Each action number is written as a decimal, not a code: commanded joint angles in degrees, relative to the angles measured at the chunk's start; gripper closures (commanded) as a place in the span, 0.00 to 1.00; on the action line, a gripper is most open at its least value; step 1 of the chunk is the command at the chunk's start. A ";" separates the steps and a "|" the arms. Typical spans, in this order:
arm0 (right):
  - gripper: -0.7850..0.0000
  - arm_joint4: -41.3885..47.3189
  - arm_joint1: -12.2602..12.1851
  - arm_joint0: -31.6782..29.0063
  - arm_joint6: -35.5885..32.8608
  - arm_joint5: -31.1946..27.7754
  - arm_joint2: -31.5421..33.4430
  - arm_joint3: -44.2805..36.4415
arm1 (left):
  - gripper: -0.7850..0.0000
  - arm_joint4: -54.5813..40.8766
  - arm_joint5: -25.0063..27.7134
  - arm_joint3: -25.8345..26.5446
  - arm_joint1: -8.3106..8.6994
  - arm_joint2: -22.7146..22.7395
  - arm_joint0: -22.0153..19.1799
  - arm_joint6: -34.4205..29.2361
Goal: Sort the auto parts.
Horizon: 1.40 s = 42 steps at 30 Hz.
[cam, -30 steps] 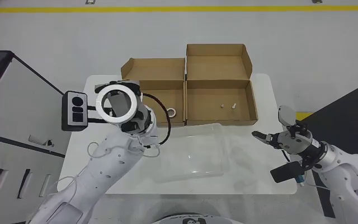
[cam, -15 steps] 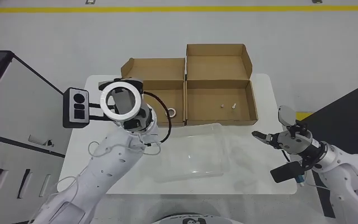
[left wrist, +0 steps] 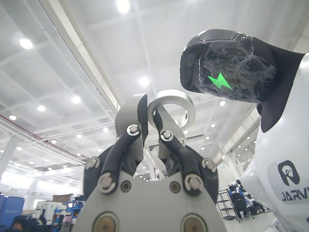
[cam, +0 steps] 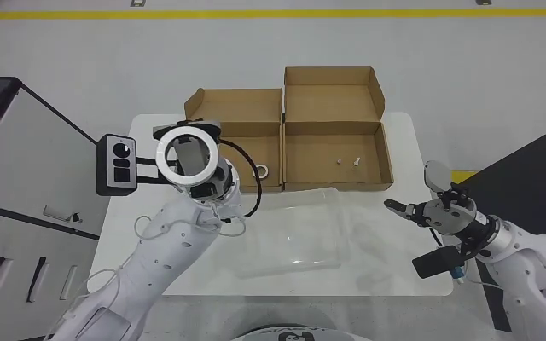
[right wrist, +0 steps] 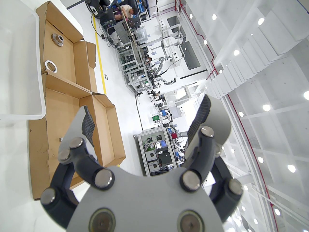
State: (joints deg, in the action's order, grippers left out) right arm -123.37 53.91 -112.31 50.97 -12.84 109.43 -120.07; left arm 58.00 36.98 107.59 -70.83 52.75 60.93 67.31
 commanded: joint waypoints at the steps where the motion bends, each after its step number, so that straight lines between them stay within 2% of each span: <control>1: 0.00 0.00 0.00 0.00 0.00 0.00 0.00 0.00 | 1.00 0.00 0.00 0.00 0.00 0.00 0.00 0.00; 11: 0.00 0.00 0.00 0.00 0.00 0.00 0.00 0.00 | 1.00 0.00 0.00 0.00 0.00 0.00 0.00 0.00; 16: 0.00 0.00 0.00 0.00 0.00 0.00 0.00 0.00 | 1.00 -4.14 -2.43 1.31 -0.17 2.31 -0.49 -8.41; 22: 0.00 0.00 0.00 0.00 0.00 0.00 0.00 0.00 | 1.00 -11.75 -11.64 2.26 -0.74 5.05 -3.35 -24.32; 26: 0.00 0.00 0.00 0.00 0.00 0.00 0.00 0.00 | 1.00 -12.17 -18.12 2.75 -0.66 7.12 -4.97 -39.02; 29: 0.00 0.00 0.00 0.00 0.00 0.00 0.00 0.00 | 1.00 -10.32 -20.86 4.11 -0.31 8.75 -5.40 -50.20; 31: 0.00 0.00 0.00 0.00 0.00 0.00 0.00 0.00 | 1.00 -7.74 -19.90 5.69 0.18 9.51 -5.70 -59.90; 32: 0.00 0.00 0.00 0.00 0.00 0.00 0.00 0.00 | 1.00 -7.65 -20.50 6.53 0.39 10.17 -5.38 -64.29; 36: 0.00 0.00 0.00 0.00 0.00 0.00 0.00 0.00 | 1.00 -5.97 -22.41 10.97 1.12 12.69 -2.12 -75.01; 42: 0.00 0.00 0.00 0.00 0.00 0.00 0.00 0.00 | 1.00 -2.57 -24.53 14.68 2.03 15.94 3.86 -84.98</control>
State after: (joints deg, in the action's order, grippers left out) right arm -123.37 53.91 -112.31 50.97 -12.84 109.43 -120.07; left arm 54.78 13.26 121.54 -68.90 68.06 63.77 -15.86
